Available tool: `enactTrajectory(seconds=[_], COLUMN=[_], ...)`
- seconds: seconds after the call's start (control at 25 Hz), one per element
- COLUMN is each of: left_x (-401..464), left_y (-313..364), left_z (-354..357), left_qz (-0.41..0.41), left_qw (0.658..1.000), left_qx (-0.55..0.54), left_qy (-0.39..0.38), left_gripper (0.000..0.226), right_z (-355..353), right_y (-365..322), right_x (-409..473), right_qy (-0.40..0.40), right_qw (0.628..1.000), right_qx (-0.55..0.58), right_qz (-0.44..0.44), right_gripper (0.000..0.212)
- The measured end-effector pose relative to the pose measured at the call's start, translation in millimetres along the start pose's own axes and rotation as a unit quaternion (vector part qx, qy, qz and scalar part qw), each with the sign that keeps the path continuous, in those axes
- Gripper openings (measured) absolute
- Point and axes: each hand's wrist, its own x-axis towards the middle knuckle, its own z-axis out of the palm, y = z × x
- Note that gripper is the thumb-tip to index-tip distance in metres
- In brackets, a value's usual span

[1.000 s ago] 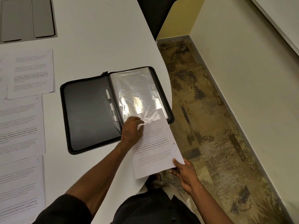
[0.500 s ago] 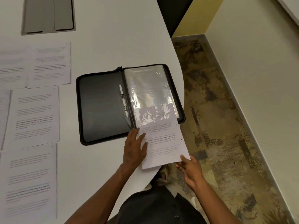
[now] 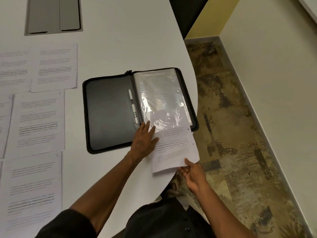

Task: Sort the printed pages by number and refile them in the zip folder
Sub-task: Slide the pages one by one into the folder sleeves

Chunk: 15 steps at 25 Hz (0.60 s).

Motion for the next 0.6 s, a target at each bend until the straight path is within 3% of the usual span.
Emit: enactTrajectory(seconds=[0.12, 0.28, 0.6], left_x=[-2.8, 10.1, 17.7], left_y=[3.1, 7.2, 17.2], left_z=[-0.4, -1.9, 2.2], left_qz=[0.005, 0.023, 0.018], left_qw=[1.0, 1.0, 1.0], left_qx=[-0.004, 0.005, -0.019], left_qy=[0.009, 0.009, -0.011], left_gripper=[0.063, 0.063, 0.065], right_z=[6.0, 12.7, 43.7], right_y=[-4.8, 6.2, -1.4], right_x=[3.3, 9.1, 18.0], right_qy=[-0.029, -0.005, -0.012], right_qw=[0.999, 0.995, 0.999], right_qx=[0.03, -0.081, -0.031], right_qz=[0.021, 0.051, 0.037], right_gripper=[0.036, 0.04, 0.037])
